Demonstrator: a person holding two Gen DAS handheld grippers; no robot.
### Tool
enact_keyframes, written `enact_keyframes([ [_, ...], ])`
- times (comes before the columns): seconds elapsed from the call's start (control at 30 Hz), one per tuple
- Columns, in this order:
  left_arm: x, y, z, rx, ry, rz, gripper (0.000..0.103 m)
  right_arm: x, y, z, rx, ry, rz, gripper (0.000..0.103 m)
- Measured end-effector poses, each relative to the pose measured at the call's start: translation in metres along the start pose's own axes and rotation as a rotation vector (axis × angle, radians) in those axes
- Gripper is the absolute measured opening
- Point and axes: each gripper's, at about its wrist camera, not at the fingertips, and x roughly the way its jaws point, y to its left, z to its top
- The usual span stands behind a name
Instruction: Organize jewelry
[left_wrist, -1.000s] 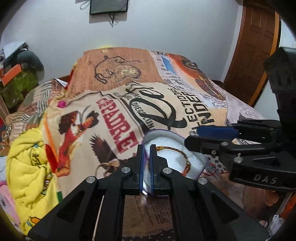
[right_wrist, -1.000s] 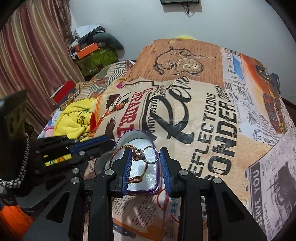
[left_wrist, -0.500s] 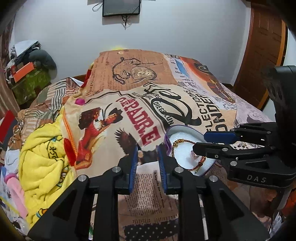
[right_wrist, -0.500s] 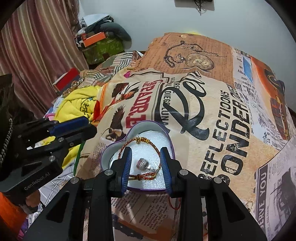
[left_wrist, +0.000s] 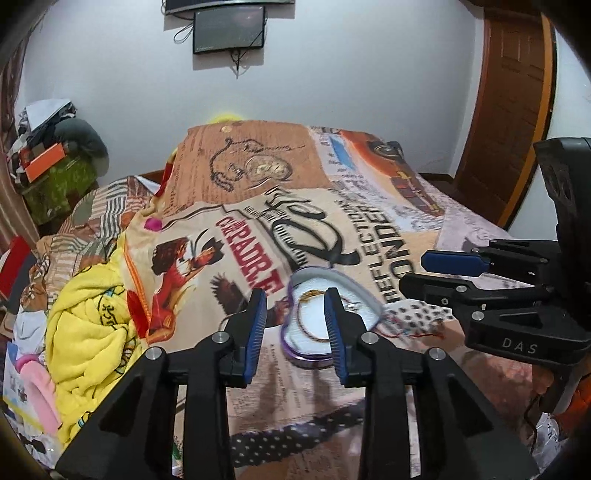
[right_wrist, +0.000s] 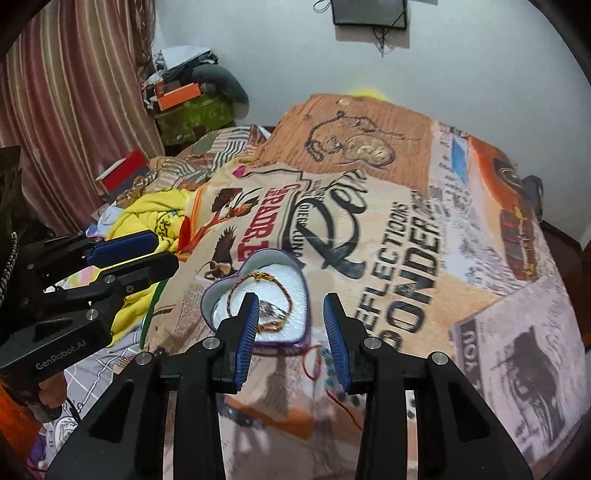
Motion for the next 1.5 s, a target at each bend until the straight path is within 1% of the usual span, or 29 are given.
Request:
enact_keyframes([
  [0.3,-0.013,-0.045,0.008,0.021,-0.021,-0.058,0.032,-0.048,-0.034,-0.016,0.067,-0.053,-0.057,0.033],
  [0.4,-0.011,-0.059,0.009,0.027,-0.015,-0.08,0.034,-0.063,-0.05,-0.023,0.093,-0.067,-0.088,0.033],
  [0.53,-0.005,-0.078,0.009,0.041,0.0,-0.1,0.035,-0.077,-0.076,-0.034,0.133,-0.078,-0.145,0.033],
  [0.67,0.006,-0.092,0.004,0.055,0.03,-0.113,0.035,-0.081,-0.098,-0.05,0.159,-0.055,-0.191,0.033],
  [0.87,0.032,-0.101,-0.012,0.046,0.117,-0.131,0.035,-0.071,-0.123,-0.074,0.196,0.021,-0.219,0.033],
  [1.03,0.051,-0.098,-0.032,0.014,0.188,-0.131,0.035,-0.059,-0.136,-0.093,0.233,0.085,-0.202,0.033],
  [1.23,0.071,-0.088,-0.049,-0.023,0.254,-0.122,0.035,-0.042,-0.136,-0.103,0.243,0.136,-0.15,0.033],
  [1.33,0.08,-0.085,-0.05,-0.033,0.26,-0.112,0.035,-0.033,-0.132,-0.103,0.232,0.154,-0.124,0.033],
  [1.5,0.09,-0.082,-0.045,-0.047,0.254,-0.12,0.035,-0.02,-0.127,-0.104,0.219,0.178,-0.086,0.033],
])
